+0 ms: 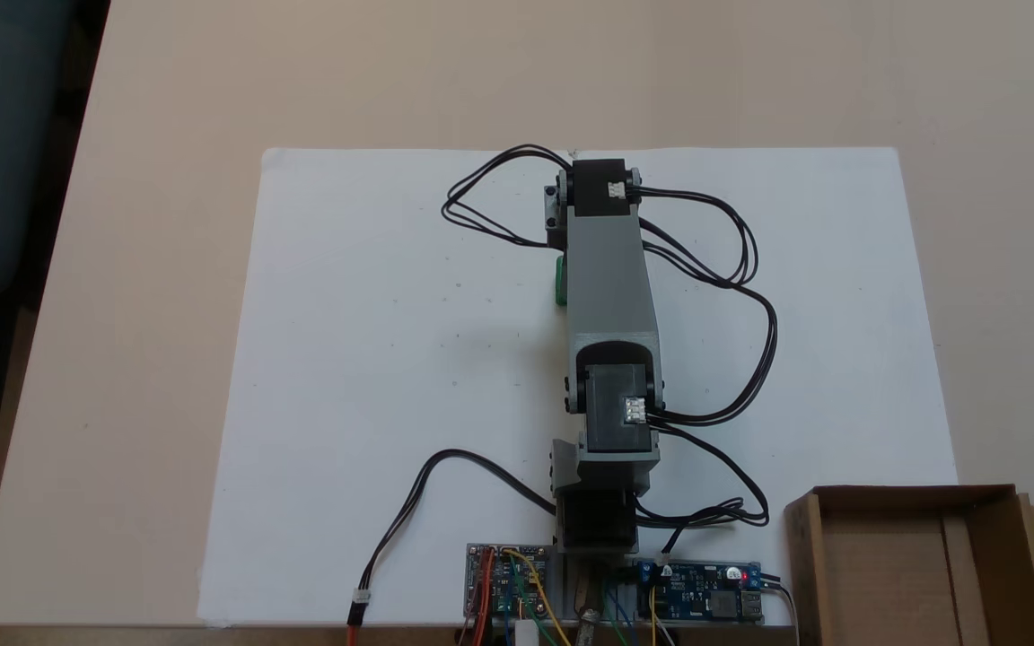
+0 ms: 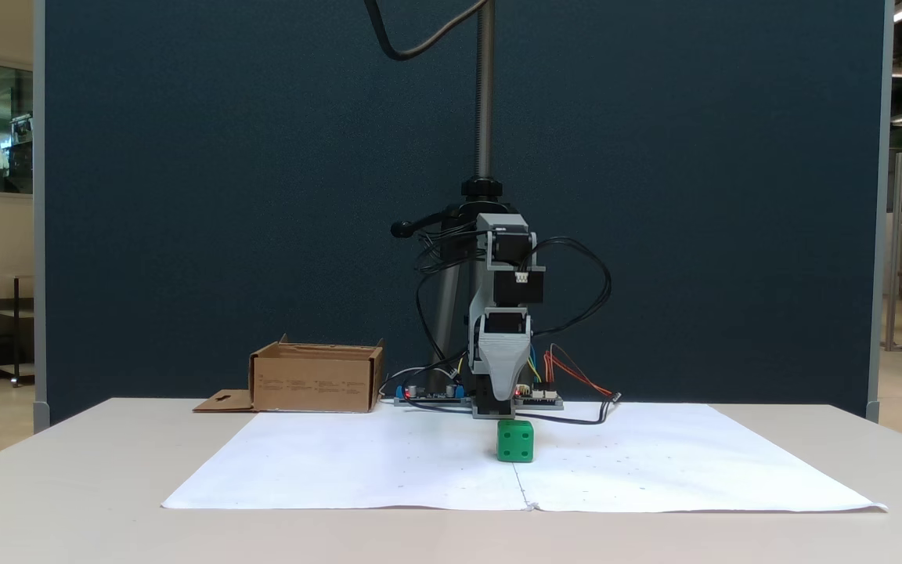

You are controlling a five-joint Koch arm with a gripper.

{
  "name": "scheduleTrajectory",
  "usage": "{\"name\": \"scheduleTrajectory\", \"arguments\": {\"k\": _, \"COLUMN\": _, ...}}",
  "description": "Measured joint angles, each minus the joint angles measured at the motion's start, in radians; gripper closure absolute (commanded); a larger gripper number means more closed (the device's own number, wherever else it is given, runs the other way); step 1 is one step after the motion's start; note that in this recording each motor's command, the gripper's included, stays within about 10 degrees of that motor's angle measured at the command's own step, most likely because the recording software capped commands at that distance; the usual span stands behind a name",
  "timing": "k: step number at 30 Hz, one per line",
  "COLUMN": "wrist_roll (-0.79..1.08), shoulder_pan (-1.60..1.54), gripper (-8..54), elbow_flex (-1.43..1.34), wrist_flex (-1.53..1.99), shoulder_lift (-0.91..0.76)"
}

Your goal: Grasp a green dice and put it in the bin.

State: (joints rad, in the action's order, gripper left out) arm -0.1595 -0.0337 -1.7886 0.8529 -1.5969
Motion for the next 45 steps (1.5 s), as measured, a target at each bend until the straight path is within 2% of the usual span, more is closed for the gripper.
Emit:
{"name": "scheduleTrajectory", "arguments": {"k": 29, "wrist_roll": -0.002, "shoulder_pan": -0.032, "gripper": -0.4, "elbow_flex": -0.097, "wrist_flex": -0.161, "shoulder_lift": 0.143}}
{"name": "scheduleTrajectory", "arguments": {"k": 45, "wrist_roll": -0.008, "shoulder_pan": -0.026, "gripper": 1.8, "elbow_flex": -0.098, "wrist_flex": -0.242, "shoulder_lift": 0.193}}
